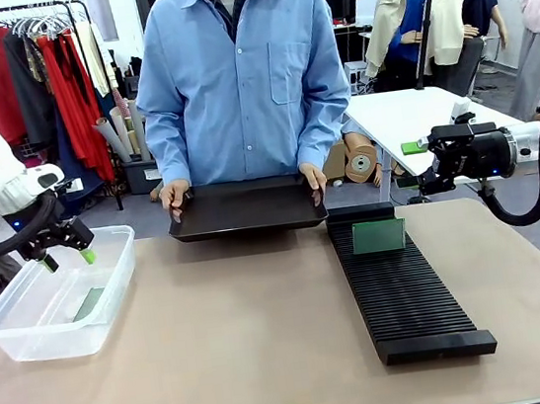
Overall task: Sort PCBs into racks and boxes based on the side picked up.
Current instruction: If the short side of the Blank PCB is picked up, insert it into the PCB Rack ; if the long side is picked up, place it in the Organizing box.
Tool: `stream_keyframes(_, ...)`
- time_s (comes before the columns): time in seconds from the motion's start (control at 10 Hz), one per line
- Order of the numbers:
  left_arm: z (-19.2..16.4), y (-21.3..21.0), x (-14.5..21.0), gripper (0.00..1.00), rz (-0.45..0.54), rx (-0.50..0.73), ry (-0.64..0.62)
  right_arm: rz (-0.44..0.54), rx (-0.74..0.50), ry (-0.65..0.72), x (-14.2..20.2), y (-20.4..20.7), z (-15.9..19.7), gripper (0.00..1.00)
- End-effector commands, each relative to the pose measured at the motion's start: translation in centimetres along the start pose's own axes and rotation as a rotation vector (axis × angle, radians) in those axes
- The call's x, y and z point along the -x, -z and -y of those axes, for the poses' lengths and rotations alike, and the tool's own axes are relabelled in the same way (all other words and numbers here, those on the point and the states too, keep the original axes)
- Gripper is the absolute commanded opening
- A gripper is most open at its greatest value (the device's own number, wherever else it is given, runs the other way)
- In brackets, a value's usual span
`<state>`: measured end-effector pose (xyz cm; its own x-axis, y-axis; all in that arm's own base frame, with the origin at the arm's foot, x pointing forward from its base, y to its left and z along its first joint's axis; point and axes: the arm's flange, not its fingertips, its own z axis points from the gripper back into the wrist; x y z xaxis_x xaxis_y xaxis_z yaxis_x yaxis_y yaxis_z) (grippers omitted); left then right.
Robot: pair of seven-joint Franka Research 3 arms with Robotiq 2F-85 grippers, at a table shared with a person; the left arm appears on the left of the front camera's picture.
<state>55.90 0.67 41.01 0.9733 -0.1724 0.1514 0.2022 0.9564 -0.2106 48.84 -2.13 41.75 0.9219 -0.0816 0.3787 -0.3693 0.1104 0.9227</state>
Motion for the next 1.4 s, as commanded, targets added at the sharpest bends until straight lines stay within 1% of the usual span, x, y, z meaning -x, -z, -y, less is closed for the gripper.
stream_keyframes(0.0, -0.1, 0.3, 0.2, 1.00, 0.008, -0.008, 0.012, -0.001, -0.006, -0.003, -0.1, 0.1, -0.2, 1.00)
stream_keyframes(0.3, -0.1, 0.4, 0.2, 1.00, 0.006, -0.007, 0.012, -0.001, -0.006, -0.003, -0.1, 0.1, -0.2, 1.00)
stream_keyframes(0.4, -0.2, 0.4, 0.2, 1.00, 0.011, 0.009, 0.010, -0.001, -0.006, -0.003, -0.1, 0.1, -0.2, 1.00)
stream_keyframes(0.5, -0.5, 0.2, 0.3, 1.00, 0.025, 0.067, 0.000, -0.001, -0.006, -0.003, -0.1, 0.1, -0.2, 1.00)
stream_keyframes(0.6, -1.0, 0.0, 0.3, 1.00, 0.048, 0.136, -0.012, -0.001, -0.006, -0.003, -0.1, 0.1, -0.2, 1.00)
stream_keyframes(0.8, -1.4, -0.2, -0.2, 1.00, 0.098, 0.363, -0.011, -0.001, -0.006, -0.003, -0.1, 0.1, -0.2, 1.00)
stream_keyframes(1.0, -1.9, -0.3, -0.7, 1.00, 0.146, 0.531, -0.024, -0.001, -0.006, -0.003, -0.1, 0.1, -0.2, 1.00)
stream_keyframes(1.1, -2.4, -0.5, -1.1, 1.00, 0.192, 0.627, -0.047, -0.001, -0.006, -0.003, -0.1, 0.1, -0.2, 1.00)
stream_keyframes(1.3, -3.6, -1.2, -1.3, 1.00, 0.275, 0.776, -0.085, -0.001, -0.006, -0.003, -0.1, 0.1, -0.2, 1.00)
